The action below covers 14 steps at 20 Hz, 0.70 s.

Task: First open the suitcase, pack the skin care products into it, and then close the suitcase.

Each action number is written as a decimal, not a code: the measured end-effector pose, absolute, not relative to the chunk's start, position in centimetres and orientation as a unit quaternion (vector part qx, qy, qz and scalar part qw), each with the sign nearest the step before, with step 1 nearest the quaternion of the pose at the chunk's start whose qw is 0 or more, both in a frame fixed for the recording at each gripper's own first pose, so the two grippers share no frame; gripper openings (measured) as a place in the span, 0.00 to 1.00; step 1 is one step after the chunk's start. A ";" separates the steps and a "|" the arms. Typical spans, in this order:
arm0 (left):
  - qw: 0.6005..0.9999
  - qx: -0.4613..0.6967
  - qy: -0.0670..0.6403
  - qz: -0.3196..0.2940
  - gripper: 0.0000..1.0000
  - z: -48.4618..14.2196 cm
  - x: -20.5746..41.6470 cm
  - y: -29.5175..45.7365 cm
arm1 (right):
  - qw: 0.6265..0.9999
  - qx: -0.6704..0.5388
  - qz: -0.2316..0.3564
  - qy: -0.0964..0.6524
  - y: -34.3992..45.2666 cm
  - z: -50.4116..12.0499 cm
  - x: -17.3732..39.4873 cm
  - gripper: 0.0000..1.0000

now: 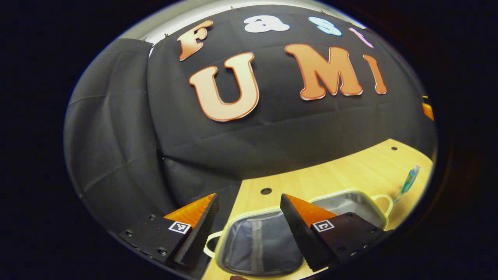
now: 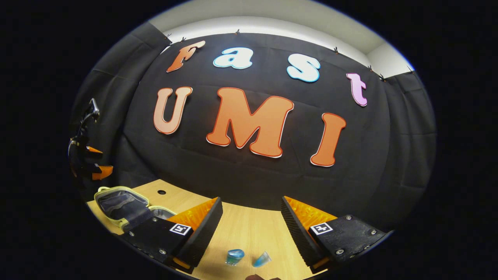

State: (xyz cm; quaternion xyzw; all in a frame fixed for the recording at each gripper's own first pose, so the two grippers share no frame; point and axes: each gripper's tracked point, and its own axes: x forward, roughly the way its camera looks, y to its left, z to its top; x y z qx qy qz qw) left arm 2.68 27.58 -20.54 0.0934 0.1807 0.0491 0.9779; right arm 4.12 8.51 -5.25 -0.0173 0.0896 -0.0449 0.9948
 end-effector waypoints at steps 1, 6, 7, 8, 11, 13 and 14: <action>0.980 0.084 0.172 0.048 0.97 -19.8 2.7 26.0 | 0.995 -0.018 -0.046 0.090 7.8 -5.3 4.1 0.95; 0.989 0.053 0.131 0.034 0.98 -16.9 2.7 18.5 | 0.995 -0.003 -0.040 0.092 4.9 -6.3 3.6 0.95; 0.991 0.048 0.123 0.033 0.98 -16.3 2.6 17.1 | 0.995 0.001 -0.039 0.094 4.3 -6.6 3.6 0.95; 0.992 0.044 0.113 0.032 0.98 -15.8 2.6 15.8 | 0.995 0.005 -0.038 0.096 3.9 -7.0 3.6 0.95; 0.995 0.029 0.094 0.032 0.98 -14.3 2.4 12.2 | 0.994 0.012 -0.033 0.102 2.6 -7.9 3.4 0.95; 0.996 0.017 0.085 0.025 0.98 -13.6 2.0 9.8 | 0.994 0.009 -0.026 0.102 2.1 -8.4 3.5 0.95; 0.996 0.016 0.084 0.017 0.98 -13.7 2.0 8.3 | 0.994 0.008 -0.022 0.104 1.8 -8.8 3.4 0.95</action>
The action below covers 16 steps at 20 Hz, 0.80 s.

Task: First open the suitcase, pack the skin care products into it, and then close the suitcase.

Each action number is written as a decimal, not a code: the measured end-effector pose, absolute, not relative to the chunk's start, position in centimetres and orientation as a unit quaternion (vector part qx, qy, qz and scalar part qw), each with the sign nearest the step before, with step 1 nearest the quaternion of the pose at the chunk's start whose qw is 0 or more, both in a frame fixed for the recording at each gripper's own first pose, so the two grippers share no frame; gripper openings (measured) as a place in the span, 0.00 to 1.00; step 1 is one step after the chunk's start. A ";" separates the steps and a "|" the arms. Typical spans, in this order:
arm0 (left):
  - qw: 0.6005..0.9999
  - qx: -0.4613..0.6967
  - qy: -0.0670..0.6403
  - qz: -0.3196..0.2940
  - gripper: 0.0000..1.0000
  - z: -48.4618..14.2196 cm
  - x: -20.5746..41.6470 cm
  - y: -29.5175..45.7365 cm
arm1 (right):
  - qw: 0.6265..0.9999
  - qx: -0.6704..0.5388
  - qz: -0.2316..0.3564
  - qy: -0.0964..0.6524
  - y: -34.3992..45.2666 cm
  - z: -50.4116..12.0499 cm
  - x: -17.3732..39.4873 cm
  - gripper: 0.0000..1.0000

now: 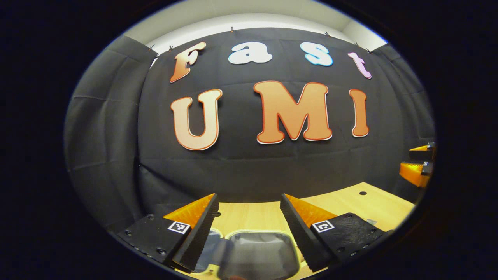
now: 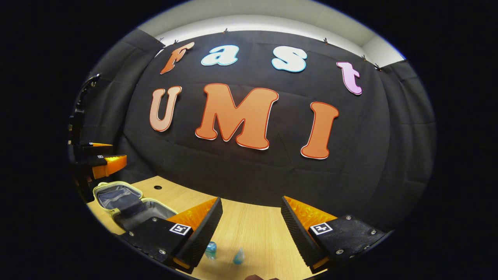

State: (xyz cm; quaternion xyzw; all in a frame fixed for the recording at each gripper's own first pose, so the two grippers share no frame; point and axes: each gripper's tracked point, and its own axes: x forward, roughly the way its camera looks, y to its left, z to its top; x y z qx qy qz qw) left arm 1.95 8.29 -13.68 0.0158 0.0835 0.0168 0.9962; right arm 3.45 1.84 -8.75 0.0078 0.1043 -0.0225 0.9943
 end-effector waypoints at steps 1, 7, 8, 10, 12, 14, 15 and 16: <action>0.996 0.020 0.086 0.008 1.00 -13.9 1.8 6.7 | 0.994 0.009 -0.019 0.108 1.7 -9.2 3.4 0.95; 0.989 0.049 0.129 -0.059 0.98 -18.5 0.1 -2.0 | 0.991 0.000 0.001 0.133 0.7 -12.5 3.0 0.96; 0.987 0.053 0.138 -0.067 0.98 -19.7 -0.1 -3.1 | 0.991 -0.002 0.004 0.137 0.3 -13.0 2.9 0.95; 0.983 0.060 0.152 -0.083 0.98 -21.8 -0.8 -5.6 | 0.989 0.001 0.013 0.145 -0.3 -14.0 2.6 0.95; 0.980 0.073 0.161 -0.095 0.98 -24.0 -1.2 -7.7 | 0.988 -0.002 0.028 0.151 -0.5 -15.3 2.6 0.95; 0.977 0.075 0.172 -0.106 0.98 -26.9 -1.6 -9.6 | 0.986 -0.014 0.041 0.162 -0.7 -17.0 2.5 0.95; 0.975 0.073 0.178 -0.110 0.98 -28.3 -1.9 -10.5 | 0.984 -0.018 0.047 0.169 -0.8 -17.8 2.5 0.95; 0.974 0.070 0.182 -0.113 0.98 -29.3 -2.1 -11.3 | 0.984 -0.020 0.052 0.172 -0.9 -18.6 2.3 0.95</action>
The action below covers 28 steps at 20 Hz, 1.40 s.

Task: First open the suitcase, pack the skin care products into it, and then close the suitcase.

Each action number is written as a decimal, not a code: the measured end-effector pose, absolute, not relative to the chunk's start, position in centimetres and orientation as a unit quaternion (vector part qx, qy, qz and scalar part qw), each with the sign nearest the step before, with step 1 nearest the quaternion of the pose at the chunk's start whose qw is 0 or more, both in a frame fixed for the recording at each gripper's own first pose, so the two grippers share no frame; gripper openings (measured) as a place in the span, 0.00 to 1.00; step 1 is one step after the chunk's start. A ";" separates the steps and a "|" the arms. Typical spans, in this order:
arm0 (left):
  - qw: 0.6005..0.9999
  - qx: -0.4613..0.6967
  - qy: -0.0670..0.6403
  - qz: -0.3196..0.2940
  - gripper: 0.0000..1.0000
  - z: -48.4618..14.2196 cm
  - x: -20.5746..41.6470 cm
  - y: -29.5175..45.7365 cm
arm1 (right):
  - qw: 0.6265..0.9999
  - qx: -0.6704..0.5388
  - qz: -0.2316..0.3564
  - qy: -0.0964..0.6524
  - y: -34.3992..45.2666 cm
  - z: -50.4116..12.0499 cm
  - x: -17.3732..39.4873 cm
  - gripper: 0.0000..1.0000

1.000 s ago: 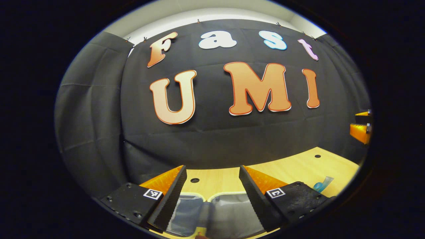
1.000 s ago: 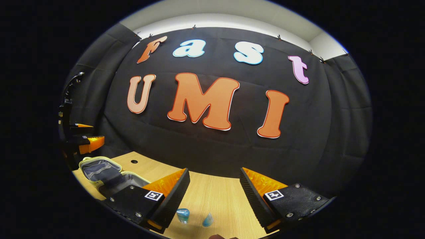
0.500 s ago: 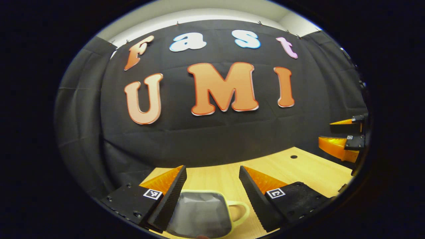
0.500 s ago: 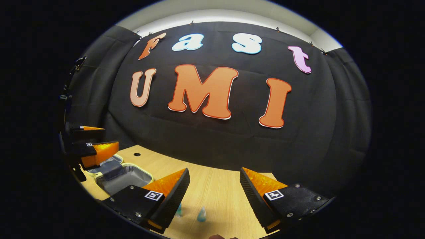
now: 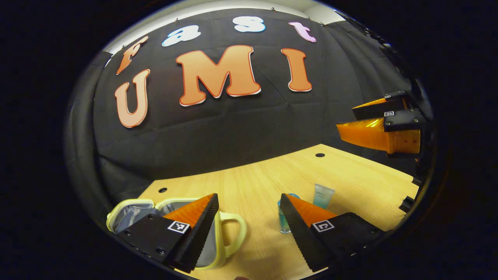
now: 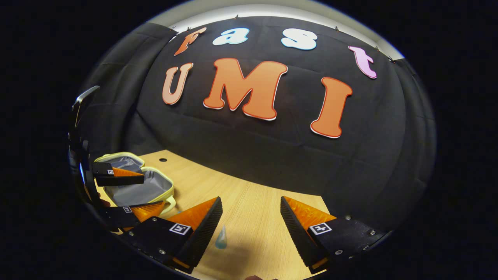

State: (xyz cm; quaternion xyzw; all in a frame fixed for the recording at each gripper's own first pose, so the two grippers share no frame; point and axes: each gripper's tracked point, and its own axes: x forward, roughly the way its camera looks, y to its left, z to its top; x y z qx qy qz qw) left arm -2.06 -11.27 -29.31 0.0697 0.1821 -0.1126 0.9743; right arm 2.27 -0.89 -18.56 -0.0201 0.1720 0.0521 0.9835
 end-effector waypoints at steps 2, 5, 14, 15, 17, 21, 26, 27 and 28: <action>0.973 0.070 0.185 -0.116 0.98 -30.7 -2.4 -12.5 | 0.982 -0.020 0.063 0.175 -0.8 -19.6 1.8 0.95; 0.970 0.066 0.196 -0.126 0.98 -33.0 -2.6 -13.7 | 0.982 -0.012 0.071 0.177 -0.4 -21.0 2.1 0.95; 0.954 0.049 0.252 -0.155 0.93 -40.2 -0.7 -16.3 | 0.977 -0.003 0.091 0.192 0.4 -25.6 2.3 0.95; 0.953 0.046 0.256 -0.156 0.89 -40.8 -0.4 -16.5 | 0.977 -0.005 0.093 0.193 0.5 -26.1 2.4 0.95; 0.948 0.038 0.267 -0.168 0.79 -42.0 0.0 -17.3 | 0.974 -0.008 0.102 0.205 0.6 -27.4 2.3 0.95; 0.942 0.027 0.281 -0.181 0.54 -43.5 0.6 -18.2 | 0.965 -0.002 0.126 0.230 1.4 -29.7 1.3 0.95; 0.945 -0.003 0.286 -0.160 0.46 -42.6 0.8 -17.3 | 0.958 -0.003 0.155 0.243 3.1 -32.1 1.6 0.95; 0.947 -0.008 0.282 -0.153 0.46 -42.1 0.9 -17.0 | 0.955 -0.007 0.161 0.249 3.1 -32.7 1.7 0.95; 0.949 -0.007 0.278 -0.145 0.46 -41.5 1.2 -16.6 | 0.953 -0.014 0.165 0.254 3.4 -33.3 1.9 0.95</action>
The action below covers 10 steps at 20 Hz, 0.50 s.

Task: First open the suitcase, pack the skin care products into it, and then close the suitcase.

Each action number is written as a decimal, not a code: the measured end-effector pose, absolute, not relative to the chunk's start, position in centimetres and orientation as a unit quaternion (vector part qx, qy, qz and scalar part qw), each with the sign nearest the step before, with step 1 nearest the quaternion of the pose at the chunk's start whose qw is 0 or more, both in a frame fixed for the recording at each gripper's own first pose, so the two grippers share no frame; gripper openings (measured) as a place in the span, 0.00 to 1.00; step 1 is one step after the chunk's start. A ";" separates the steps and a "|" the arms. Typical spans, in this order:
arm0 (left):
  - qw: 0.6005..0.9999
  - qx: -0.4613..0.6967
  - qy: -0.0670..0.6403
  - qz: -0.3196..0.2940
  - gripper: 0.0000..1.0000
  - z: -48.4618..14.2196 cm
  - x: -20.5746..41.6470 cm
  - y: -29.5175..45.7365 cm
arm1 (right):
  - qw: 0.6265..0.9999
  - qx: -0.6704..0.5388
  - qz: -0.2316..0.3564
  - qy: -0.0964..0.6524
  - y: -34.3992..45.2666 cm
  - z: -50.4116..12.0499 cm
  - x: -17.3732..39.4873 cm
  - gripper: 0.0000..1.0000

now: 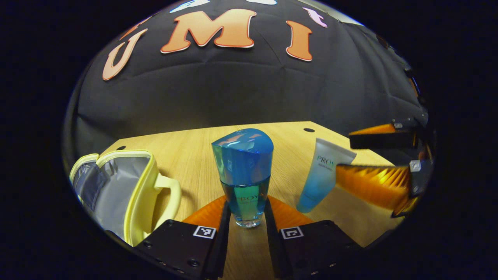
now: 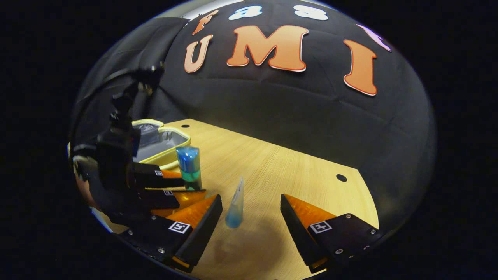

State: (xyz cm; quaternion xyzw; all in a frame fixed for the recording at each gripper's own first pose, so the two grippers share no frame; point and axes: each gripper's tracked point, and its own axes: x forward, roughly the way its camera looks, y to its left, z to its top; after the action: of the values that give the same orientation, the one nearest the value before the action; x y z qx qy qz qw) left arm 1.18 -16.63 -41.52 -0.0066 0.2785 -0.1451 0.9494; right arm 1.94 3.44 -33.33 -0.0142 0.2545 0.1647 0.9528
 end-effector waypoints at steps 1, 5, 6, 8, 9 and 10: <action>0.952 -0.005 0.274 -0.139 0.46 -40.8 1.3 -16.3 | 0.951 -0.018 0.170 0.257 3.7 -33.7 2.0 0.95; 0.959 -0.003 0.258 -0.120 0.46 -37.7 1.8 -14.8 | 0.941 0.008 0.192 0.280 5.5 -36.1 2.2 0.89; 0.960 0.001 0.254 -0.115 0.45 -36.7 1.9 -14.3 | 0.937 0.018 0.194 0.289 5.8 -36.9 2.1 0.86; 0.962 0.001 0.250 -0.110 0.46 -35.4 1.8 -13.5 | 0.932 0.029 0.200 0.300 6.6 -37.7 2.2 0.76; 0.962 0.002 0.250 -0.106 0.46 -34.8 1.8 -12.9 | 0.931 0.030 0.200 0.302 6.8 -38.0 2.2 0.71; 0.963 0.005 0.249 -0.101 0.46 -34.3 1.7 -12.3 | 0.930 0.033 0.202 0.305 7.0 -38.3 2.2 0.69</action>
State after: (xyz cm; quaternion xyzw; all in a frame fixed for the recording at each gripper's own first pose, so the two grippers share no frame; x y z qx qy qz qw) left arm 1.70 -12.33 -34.32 0.0051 0.2494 -0.1011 0.9631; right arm 2.22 7.01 -38.29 0.0327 0.3052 0.2016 0.9301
